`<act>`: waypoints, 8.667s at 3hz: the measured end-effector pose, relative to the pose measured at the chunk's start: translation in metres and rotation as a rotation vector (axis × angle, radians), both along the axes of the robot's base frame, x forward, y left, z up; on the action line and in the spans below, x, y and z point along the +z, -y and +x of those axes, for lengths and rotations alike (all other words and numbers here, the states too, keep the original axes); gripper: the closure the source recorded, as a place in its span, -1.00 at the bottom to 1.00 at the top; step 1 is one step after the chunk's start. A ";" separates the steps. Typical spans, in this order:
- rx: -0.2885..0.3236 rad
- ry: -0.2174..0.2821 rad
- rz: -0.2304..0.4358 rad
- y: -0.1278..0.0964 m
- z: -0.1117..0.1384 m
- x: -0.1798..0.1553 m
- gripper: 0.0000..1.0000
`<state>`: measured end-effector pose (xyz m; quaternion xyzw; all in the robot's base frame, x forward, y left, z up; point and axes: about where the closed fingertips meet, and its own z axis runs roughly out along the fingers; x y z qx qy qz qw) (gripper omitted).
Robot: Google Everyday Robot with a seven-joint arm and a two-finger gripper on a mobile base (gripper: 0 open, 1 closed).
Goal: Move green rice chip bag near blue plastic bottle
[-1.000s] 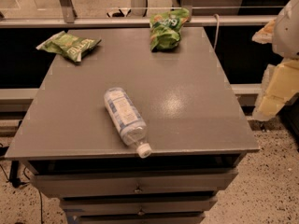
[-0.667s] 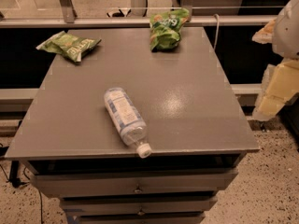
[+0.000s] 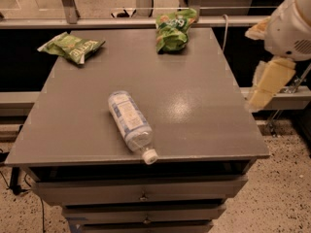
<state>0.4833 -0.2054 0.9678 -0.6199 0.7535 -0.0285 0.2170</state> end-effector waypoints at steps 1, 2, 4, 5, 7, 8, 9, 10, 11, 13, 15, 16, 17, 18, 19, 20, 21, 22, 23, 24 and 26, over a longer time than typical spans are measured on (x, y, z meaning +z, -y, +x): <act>0.049 0.097 0.122 -0.022 0.068 -0.017 -1.00; 0.083 0.192 0.254 -0.049 0.147 -0.032 -1.00; 0.045 0.216 0.298 -0.048 0.148 -0.035 -1.00; -0.037 0.245 0.395 -0.057 0.172 -0.055 -1.00; -0.120 0.318 0.588 -0.087 0.272 -0.070 -1.00; -0.123 0.333 0.636 -0.103 0.311 -0.070 -1.00; -0.149 0.334 0.644 -0.106 0.340 -0.080 -1.00; -0.174 0.331 0.643 -0.103 0.352 -0.090 -0.66; -0.184 0.347 0.640 -0.100 0.353 -0.089 -0.17; -0.206 0.384 0.635 -0.089 0.333 -0.082 0.73; -0.149 0.366 0.717 -0.093 0.281 -0.063 1.00; -0.027 0.329 0.779 -0.105 0.239 -0.047 1.00; 0.150 0.266 0.829 -0.118 0.188 -0.047 1.00; 0.324 0.212 0.851 -0.125 0.143 -0.054 1.00; 0.482 0.171 0.872 -0.128 0.109 -0.059 1.00; 0.630 0.111 0.899 -0.131 0.082 -0.066 1.00; 0.742 0.061 0.918 -0.134 0.061 -0.072 1.00; 0.817 0.028 0.915 -0.136 0.050 -0.074 0.66; 0.860 0.016 0.904 -0.137 0.046 -0.076 0.17; 0.873 0.016 0.894 -0.137 0.045 -0.076 -0.27; 0.856 0.035 0.847 -0.129 0.050 -0.075 -1.00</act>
Offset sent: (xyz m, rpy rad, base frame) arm 0.2251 0.0800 -0.0335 0.3954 -0.3077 0.1326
